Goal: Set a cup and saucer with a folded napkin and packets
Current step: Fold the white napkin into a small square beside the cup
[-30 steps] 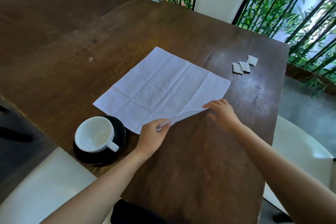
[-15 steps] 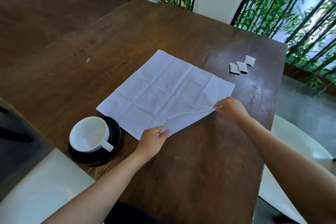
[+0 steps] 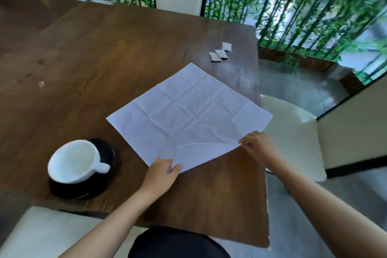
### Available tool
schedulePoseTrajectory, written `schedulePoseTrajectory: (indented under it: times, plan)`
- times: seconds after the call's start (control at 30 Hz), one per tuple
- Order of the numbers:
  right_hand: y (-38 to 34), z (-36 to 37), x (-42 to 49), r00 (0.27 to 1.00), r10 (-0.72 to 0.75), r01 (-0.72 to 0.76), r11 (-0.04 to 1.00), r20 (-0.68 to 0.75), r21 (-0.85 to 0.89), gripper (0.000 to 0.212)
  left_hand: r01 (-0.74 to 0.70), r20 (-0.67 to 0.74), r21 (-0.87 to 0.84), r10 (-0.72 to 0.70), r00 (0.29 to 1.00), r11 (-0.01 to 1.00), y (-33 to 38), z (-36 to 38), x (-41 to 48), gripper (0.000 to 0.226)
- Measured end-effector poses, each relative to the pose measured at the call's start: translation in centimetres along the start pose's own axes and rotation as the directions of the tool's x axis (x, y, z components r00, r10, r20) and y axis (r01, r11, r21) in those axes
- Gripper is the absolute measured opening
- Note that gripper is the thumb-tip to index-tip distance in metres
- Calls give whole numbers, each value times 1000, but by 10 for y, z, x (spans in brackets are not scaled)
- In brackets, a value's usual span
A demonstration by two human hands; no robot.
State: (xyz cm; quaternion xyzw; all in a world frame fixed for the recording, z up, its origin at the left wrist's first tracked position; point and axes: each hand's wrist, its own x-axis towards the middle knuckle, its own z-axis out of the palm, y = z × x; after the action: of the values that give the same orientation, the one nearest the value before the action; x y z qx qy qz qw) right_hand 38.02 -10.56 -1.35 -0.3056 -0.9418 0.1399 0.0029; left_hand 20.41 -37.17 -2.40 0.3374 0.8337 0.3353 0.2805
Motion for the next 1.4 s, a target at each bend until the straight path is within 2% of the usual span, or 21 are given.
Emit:
schedulePoseTrajectory:
  times: [0.13,0.33,0.67,0.83,0.93,1.1,1.3,1.4]
  plan:
    - [-17,11,-60,992,126,-126,992,6,18,17,-79,96,5,78,992,997,-9,-3,-27,23]
    - [-56,25,-139,983,181,-180,983,-21,42,18,-91,112,6,90,990,996,-21,-22,-64,23]
    - [-100,22,-212,995,82,-77,995,-64,68,21,-170,50,4,170,984,985,-29,-33,-131,26]
    - [-104,25,-243,997,40,-41,999,-68,-14,22,-185,-21,-58,184,983,981,-29,-46,-162,24]
    - [-101,21,-257,992,101,-107,990,-70,-92,25,-179,-50,-99,175,983,979,-25,-53,-176,16]
    - [-95,-13,-245,971,175,-192,977,-165,-88,23,-110,-16,-109,109,994,988,-14,-71,-175,34]
    - [-88,-61,-185,946,153,-202,968,-287,-148,25,30,-179,-171,-62,982,985,4,-94,-134,29]
    - [-82,-76,-143,929,182,-243,956,-322,-162,26,57,-216,-160,-91,972,985,6,-103,-100,25]
